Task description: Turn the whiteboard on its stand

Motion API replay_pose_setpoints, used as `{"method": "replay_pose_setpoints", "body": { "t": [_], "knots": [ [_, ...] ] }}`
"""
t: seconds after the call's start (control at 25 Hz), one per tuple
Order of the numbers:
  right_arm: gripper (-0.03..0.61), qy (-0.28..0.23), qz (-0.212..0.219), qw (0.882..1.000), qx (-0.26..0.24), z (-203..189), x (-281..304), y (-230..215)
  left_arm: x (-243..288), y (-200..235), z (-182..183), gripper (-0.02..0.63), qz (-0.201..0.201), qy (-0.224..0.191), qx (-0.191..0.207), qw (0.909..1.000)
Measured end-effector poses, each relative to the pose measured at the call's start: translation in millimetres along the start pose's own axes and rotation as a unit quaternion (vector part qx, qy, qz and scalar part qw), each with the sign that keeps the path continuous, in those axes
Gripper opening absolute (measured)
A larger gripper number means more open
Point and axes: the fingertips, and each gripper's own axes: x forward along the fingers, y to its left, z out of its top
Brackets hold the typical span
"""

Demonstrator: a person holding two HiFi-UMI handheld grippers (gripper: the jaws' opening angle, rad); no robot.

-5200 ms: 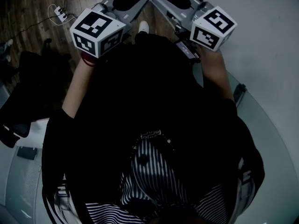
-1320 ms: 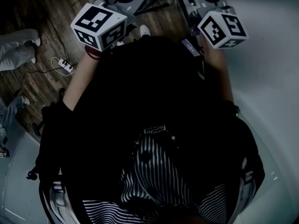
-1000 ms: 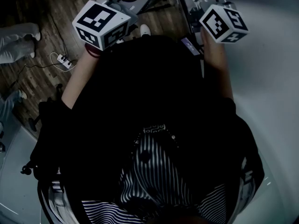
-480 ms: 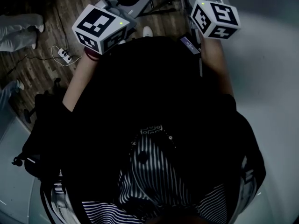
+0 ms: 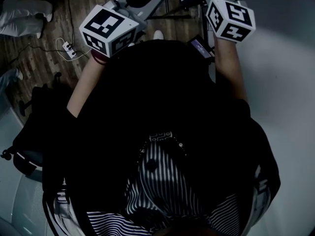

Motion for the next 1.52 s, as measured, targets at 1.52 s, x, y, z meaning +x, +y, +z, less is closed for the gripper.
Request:
{"method": "replay_pose_setpoints", "body": {
  "t": [1.52],
  "knots": [
    [0.062, -0.015, -0.005, 0.999, 0.047, 28, -2, -65, -19, 4, 1, -0.012, 0.084, 0.009, -0.03, 0.996]
  ]
}}
